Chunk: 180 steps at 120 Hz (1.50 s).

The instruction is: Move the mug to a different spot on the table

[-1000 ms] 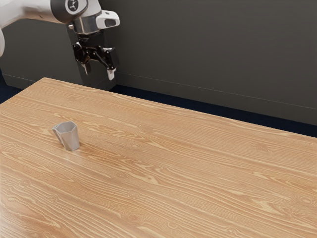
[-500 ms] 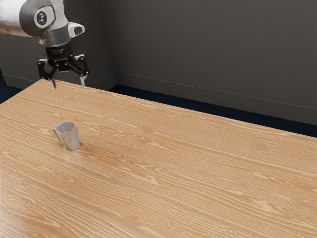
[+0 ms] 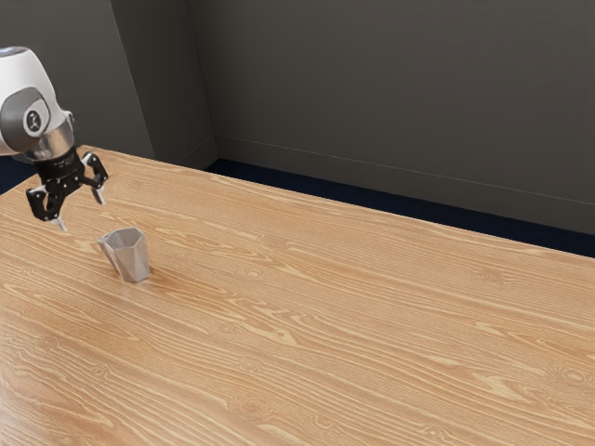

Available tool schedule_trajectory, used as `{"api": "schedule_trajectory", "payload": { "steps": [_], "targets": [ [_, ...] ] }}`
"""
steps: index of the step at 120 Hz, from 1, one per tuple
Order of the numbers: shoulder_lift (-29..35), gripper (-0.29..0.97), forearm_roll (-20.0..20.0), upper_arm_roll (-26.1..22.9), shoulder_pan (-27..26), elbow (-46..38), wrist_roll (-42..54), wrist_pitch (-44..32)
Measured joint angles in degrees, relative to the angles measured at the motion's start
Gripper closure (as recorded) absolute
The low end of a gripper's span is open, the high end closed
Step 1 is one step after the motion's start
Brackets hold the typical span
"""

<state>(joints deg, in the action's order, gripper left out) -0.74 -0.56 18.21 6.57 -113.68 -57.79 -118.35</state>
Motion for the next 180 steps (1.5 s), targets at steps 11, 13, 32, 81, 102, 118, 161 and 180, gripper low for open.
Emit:
{"api": "schedule_trajectory", "payload": {
  "steps": [11, 13, 32, 81, 102, 118, 161, 180],
  "targets": [
    [-1.6, 0.00, -1.0, 1.0, 1.2, 0.2, -3.4, -2.2],
    [-2.2, 0.00, -1.1, 1.3, 1.2, 0.6, -4.0, -2.5],
    [-8.6, 0.00, -2.0, 3.0, -3.8, 5.7, -8.4, -4.1],
    [-15.1, 0.00, -11.0, 6.7, -0.9, 10.6, -5.5, -2.9],
    [-17.9, 0.00, -15.1, 7.5, 0.4, 10.9, -1.4, -2.3],
    [-21.2, 0.00, -18.9, 8.3, 1.8, 14.3, 1.2, -1.0],
    [-29.6, 0.00, -24.6, 8.4, 3.4, 23.8, 5.8, 3.3],
    [-31.7, 0.00, -26.3, 8.4, 4.5, 25.8, 7.0, 4.8]
  ]
}}
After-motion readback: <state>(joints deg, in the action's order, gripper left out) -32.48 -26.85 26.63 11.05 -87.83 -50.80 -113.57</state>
